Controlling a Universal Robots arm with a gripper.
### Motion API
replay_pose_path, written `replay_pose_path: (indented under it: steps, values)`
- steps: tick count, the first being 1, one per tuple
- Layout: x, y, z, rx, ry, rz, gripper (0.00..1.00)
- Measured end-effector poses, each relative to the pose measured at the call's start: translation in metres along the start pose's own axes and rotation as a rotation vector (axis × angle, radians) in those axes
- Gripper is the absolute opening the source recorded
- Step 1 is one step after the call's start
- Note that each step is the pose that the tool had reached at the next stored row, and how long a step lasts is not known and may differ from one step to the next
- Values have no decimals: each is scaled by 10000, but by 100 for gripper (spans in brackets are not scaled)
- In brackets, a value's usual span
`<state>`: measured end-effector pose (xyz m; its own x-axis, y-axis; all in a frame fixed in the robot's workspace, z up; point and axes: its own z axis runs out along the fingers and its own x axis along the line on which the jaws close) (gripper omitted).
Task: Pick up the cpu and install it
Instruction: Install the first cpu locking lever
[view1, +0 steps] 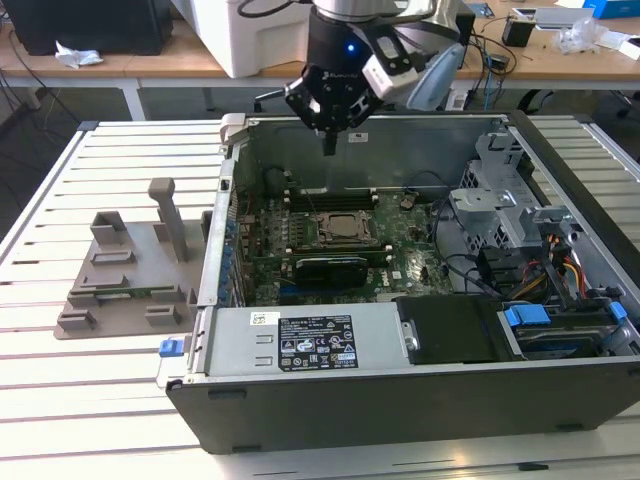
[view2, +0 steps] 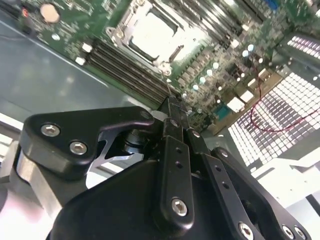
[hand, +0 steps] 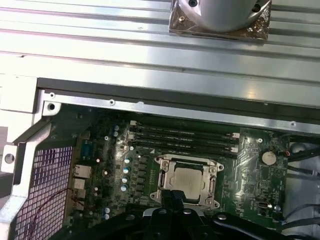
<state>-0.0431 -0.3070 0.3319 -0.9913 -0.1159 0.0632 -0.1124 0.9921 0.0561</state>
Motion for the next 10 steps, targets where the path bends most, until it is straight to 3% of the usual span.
replay_pose_path:
  steps: [5, 7, 10]
  values:
    - [165, 96, 144, 0, 1, -2, 11]
    - [250, 112, 215, 0, 0, -1, 11]
    - [319, 118, 282, 1, 0, 0, 11]
